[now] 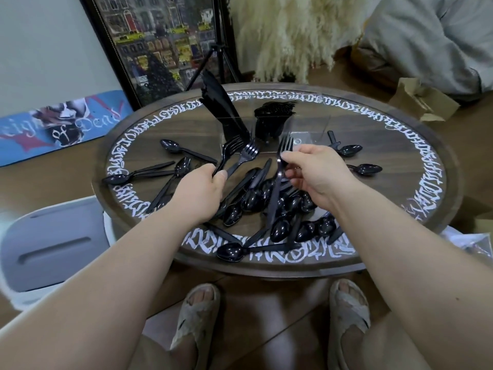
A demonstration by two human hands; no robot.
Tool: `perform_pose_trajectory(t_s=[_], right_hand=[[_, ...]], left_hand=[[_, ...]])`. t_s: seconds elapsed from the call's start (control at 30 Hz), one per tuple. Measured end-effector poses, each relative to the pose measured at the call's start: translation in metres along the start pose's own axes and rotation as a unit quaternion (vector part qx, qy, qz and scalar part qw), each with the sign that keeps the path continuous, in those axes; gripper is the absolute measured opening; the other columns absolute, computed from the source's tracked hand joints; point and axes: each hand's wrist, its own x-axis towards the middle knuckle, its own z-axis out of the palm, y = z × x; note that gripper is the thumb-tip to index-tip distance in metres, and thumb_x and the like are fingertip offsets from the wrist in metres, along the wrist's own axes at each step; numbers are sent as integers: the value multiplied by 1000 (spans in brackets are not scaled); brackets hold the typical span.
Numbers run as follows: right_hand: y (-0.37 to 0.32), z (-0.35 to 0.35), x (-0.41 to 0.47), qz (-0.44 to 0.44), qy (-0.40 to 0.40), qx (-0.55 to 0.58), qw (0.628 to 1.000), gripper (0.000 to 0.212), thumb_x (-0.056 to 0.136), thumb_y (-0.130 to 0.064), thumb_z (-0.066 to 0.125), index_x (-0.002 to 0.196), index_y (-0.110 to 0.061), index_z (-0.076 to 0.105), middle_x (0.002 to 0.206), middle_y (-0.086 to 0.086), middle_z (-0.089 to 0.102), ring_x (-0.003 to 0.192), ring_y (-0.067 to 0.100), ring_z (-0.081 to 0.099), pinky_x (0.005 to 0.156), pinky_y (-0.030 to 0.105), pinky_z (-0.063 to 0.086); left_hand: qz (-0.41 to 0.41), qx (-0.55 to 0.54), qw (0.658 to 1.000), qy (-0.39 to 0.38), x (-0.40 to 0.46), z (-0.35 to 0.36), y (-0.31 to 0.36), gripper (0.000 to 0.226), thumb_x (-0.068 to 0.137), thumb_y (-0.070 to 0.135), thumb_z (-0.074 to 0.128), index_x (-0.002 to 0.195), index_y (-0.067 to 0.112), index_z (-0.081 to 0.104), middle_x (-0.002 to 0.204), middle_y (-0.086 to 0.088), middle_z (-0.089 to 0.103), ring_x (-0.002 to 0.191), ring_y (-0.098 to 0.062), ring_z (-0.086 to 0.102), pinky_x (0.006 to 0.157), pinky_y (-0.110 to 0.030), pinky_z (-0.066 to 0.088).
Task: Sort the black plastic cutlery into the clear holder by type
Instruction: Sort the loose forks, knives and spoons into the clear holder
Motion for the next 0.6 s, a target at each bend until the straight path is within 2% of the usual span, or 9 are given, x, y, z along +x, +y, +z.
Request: perform_pose_trajectory(t_s=[0.07,0.17,0.27,0.37,0.5,0.6], right_hand=[[0,4,1,1,-11,31,999,21,90,-4,60,70,-10,64,70,5,58,55,9,49,47,17,43],[0,10,2,9,-13,75,997,12,87,3,61,84,-9,60,76,8,59,54,10,55,49,18,49],[3,14,3,11,7,87,996,14,89,4,59,91,-10,58,82,12,60,55,12,58,51,20,54],[5,17,4,17,39,90,995,12,93,1,54,103,-2,60,87,14,64,55,12,61,51,20,55],[8,15,6,17,78,106,991,13,92,1,57,92,-11,51,97,17,62,57,14,65,55,24,55],[10,14,7,27,90,138,986,18,91,2,58,87,-12,48,97,18,60,56,15,65,54,24,55]], left_hand=[[9,6,1000,-8,-2,2,3,37,101,30,37,85,0,52,79,-14,63,69,-27,52,69,-37,41],[16,3,999,-28,-5,5,9,36,101,31,37,85,1,49,78,-13,61,65,-23,49,63,-34,38],[25,3,999,-41,-10,5,15,34,102,30,37,75,9,40,67,-4,47,60,-17,41,54,-29,31],[39,1,998,-56,-14,6,19,34,102,28,38,72,12,34,63,-2,41,58,-16,37,50,-23,28],[41,-41,996,-70,-17,7,22,32,102,27,38,75,8,40,64,-1,45,60,-17,40,51,-21,29],[45,-54,994,-79,-18,8,25,31,101,26,37,83,1,44,71,-8,45,67,-21,40,60,-33,31]])
